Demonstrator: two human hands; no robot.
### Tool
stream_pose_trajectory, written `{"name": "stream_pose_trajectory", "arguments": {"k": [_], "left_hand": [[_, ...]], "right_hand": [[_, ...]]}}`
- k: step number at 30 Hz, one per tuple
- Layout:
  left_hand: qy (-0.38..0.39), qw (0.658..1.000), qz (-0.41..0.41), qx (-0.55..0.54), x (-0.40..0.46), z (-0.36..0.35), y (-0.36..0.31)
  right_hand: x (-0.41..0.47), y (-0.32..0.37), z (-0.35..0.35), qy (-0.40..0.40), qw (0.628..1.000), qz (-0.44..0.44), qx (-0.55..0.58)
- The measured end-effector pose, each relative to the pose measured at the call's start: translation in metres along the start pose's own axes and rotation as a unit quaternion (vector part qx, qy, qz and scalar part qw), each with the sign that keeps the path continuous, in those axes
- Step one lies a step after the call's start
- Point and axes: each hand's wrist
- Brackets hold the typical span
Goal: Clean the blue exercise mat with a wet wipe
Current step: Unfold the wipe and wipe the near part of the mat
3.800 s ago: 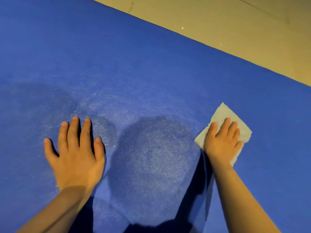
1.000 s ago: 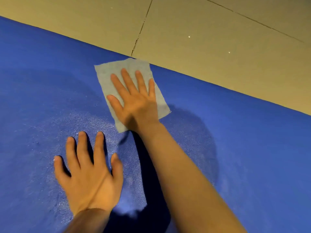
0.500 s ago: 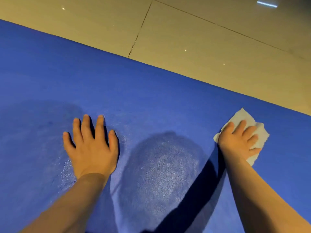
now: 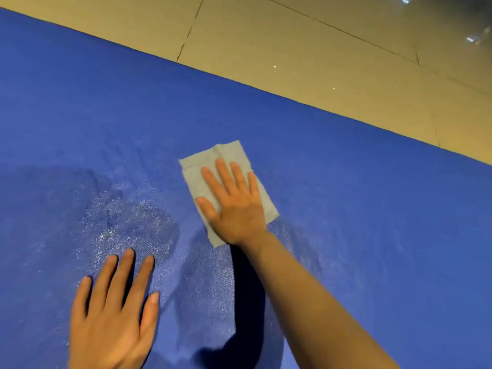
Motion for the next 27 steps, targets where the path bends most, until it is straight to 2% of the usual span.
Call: {"name": "stream_pose_trajectory", "arguments": {"k": [2, 5, 7, 10, 12, 13, 15, 17, 19, 21, 22, 24, 27], "left_hand": [[0.030, 1.000, 0.000, -0.004, 0.003, 0.005, 0.001], [0.059, 0.998, 0.002, -0.009, 0.003, 0.007, 0.001], [0.058, 0.998, 0.007, -0.012, 0.002, 0.005, -0.001], [0.052, 0.999, 0.010, -0.014, 0.002, 0.003, 0.001], [0.039, 0.999, 0.009, -0.009, 0.001, 0.002, 0.002], [0.035, 0.999, 0.006, -0.011, 0.001, 0.002, 0.001], [0.027, 1.000, 0.002, -0.012, 0.002, 0.001, 0.001], [0.023, 1.000, 0.003, -0.009, 0.001, 0.001, 0.002], [0.023, 1.000, 0.004, -0.020, 0.001, 0.000, 0.003], [0.019, 0.999, 0.004, -0.028, 0.002, -0.001, 0.003], [0.017, 0.999, 0.005, -0.031, 0.002, -0.001, 0.004], [0.015, 0.999, 0.003, -0.033, 0.001, -0.001, 0.005], [0.004, 1.000, -0.004, -0.027, 0.001, -0.003, 0.006]], "right_hand": [[-0.013, -0.050, 0.019, 0.010, 0.991, -0.134, -0.018], [-0.056, -0.117, 0.048, 0.050, 0.935, -0.351, 0.013], [-0.072, -0.135, 0.056, 0.034, 0.897, -0.440, 0.022], [-0.062, -0.112, 0.048, 0.010, 0.847, -0.529, 0.048], [-0.047, -0.078, 0.037, -0.002, 0.843, -0.535, 0.056], [-0.041, -0.055, 0.027, 0.012, 0.862, -0.506, 0.039], [-0.037, 0.000, 0.002, 0.033, 0.918, -0.395, -0.008], [-0.046, 0.054, -0.017, 0.001, 0.971, -0.238, -0.028], [-0.062, 0.080, -0.021, 0.039, 0.994, -0.096, -0.031], [-0.079, 0.062, -0.018, 0.070, 0.997, -0.036, -0.018], [-0.089, 0.044, -0.010, 0.072, 0.996, -0.055, -0.010], [-0.111, -0.001, 0.005, 0.059, 0.984, -0.167, -0.006], [-0.156, -0.071, 0.029, 0.058, 0.930, -0.363, 0.006]]}}
Point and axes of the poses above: each hand's wrist, its own x-axis towards the middle knuckle, its own z-axis out of the back of the hand, y = z × x, and after that the axes turned 10 degrees about y, right-handed
